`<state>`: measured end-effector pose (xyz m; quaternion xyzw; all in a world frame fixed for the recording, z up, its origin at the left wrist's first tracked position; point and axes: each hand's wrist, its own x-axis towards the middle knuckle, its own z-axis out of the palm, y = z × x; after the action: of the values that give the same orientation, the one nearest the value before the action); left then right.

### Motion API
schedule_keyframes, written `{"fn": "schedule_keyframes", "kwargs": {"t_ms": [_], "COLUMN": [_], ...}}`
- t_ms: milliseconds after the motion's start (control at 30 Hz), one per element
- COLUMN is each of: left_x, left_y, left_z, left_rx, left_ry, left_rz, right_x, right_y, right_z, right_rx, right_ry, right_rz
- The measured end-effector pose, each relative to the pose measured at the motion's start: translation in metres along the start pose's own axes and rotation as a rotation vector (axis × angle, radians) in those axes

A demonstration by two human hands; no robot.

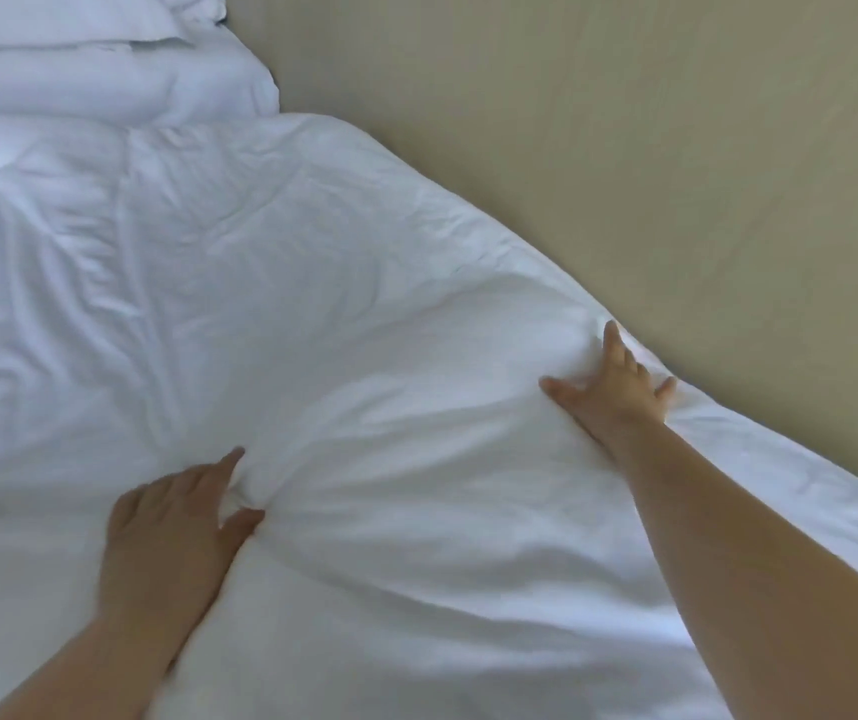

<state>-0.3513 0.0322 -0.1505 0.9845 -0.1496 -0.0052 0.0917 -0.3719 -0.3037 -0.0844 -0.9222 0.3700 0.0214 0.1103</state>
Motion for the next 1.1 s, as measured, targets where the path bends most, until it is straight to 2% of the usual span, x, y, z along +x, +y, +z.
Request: {"fn": "schedule_keyframes", "kwargs": {"t_ms": [67, 133, 233, 300, 400, 433, 500, 533, 667, 733, 867, 933, 967, 1033, 1067, 1100], "left_x": [-0.002, -0.004, 0.001, 0.009, 0.034, 0.045, 0.066, 0.071, 0.061, 0.063, 0.076, 0.077, 0.075, 0.074, 0.074, 0.073], "left_y": [0.002, 0.006, 0.015, 0.017, 0.036, 0.045, 0.058, 0.060, 0.056, 0.054, 0.045, 0.045, 0.044, 0.045, 0.048, 0.050], "left_z": [0.009, 0.011, 0.013, 0.015, -0.005, -0.016, -0.026, -0.020, 0.043, 0.055, 0.058, 0.062, 0.064, 0.061, 0.057, 0.054], "left_rx": [0.012, 0.016, 0.038, 0.030, -0.076, -0.114, -0.158, -0.145, 0.013, 0.012, 0.015, 0.015, 0.018, 0.005, -0.005, -0.010], "left_ry": [0.162, 0.146, 0.102, 0.103, 0.345, 0.429, 0.528, 0.521, 0.306, 0.262, 0.320, 0.318, 0.308, 0.274, 0.243, 0.211], "left_rz": [0.093, 0.066, 0.055, 0.044, -0.017, -0.052, -0.085, -0.071, 0.097, 0.076, 0.055, 0.057, 0.056, 0.045, 0.033, 0.024], "right_x": [0.015, 0.015, 0.011, 0.011, 0.026, 0.034, 0.051, 0.057, 0.060, 0.063, 0.066, 0.054, 0.038, -0.015, -0.047, -0.080], "right_y": [0.001, 0.000, 0.003, 0.006, 0.016, 0.021, 0.028, 0.033, 0.055, 0.063, 0.056, 0.044, 0.034, 0.008, -0.004, -0.011], "right_z": [0.011, 0.021, 0.035, 0.034, 0.005, -0.008, -0.023, -0.021, 0.023, 0.039, 0.035, 0.027, 0.027, 0.041, 0.055, 0.073], "right_rx": [-0.004, -0.105, -0.214, -0.191, -0.078, -0.080, -0.073, -0.078, -0.172, -0.174, -0.172, -0.158, -0.145, -0.079, -0.046, -0.063], "right_ry": [-0.073, -0.077, 0.110, 0.246, 0.667, 0.699, 0.511, 0.424, 0.114, 0.079, 0.070, 0.120, 0.191, 0.402, 0.417, 0.355], "right_rz": [0.034, -0.004, -0.100, -0.133, -0.258, -0.247, -0.138, -0.084, 0.027, 0.030, 0.063, 0.098, 0.062, -0.225, -0.424, -0.600]}}
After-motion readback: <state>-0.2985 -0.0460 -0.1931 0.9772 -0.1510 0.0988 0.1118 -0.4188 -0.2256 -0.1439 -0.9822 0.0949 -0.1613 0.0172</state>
